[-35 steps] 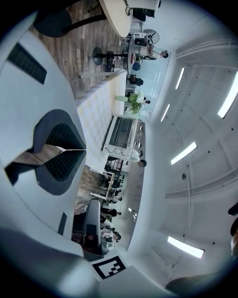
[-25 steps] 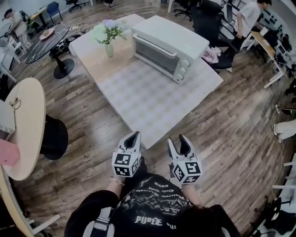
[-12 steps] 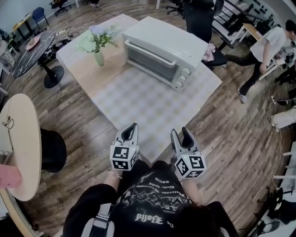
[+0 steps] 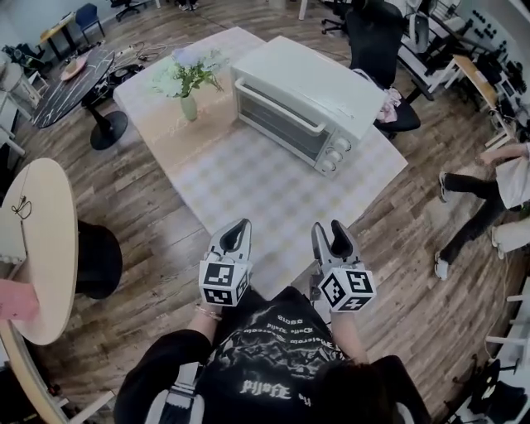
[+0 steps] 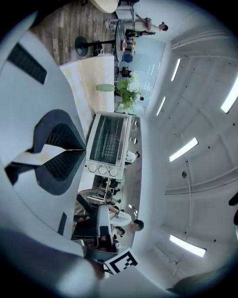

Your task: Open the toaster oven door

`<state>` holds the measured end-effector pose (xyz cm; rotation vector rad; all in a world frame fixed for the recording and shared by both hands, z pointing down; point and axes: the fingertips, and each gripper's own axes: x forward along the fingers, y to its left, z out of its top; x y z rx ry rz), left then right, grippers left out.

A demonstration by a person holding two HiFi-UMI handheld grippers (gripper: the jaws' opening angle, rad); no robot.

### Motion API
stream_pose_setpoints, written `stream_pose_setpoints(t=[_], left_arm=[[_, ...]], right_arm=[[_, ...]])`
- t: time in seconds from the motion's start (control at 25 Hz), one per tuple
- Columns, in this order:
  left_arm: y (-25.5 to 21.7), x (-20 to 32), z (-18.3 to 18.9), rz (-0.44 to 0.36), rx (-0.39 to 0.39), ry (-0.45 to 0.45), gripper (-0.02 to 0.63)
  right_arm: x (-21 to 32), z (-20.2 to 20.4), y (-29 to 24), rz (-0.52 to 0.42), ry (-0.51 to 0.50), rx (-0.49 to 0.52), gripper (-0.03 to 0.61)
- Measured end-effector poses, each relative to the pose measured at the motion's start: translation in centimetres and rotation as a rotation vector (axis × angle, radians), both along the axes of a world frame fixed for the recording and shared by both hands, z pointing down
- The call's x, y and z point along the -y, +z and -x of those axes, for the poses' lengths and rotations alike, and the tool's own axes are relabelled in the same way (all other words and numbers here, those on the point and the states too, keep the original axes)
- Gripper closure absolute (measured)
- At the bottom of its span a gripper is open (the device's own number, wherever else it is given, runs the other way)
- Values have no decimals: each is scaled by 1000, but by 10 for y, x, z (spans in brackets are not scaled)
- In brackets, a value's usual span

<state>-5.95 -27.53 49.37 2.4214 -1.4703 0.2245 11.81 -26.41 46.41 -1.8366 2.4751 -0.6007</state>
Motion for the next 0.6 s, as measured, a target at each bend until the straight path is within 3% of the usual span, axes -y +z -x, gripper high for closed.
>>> stream_pose_setpoints(t=[0.6], left_arm=[[-7,10,3,0,28,-98,594]], right_arm=[[125,-23,-51,5,8,174,383]])
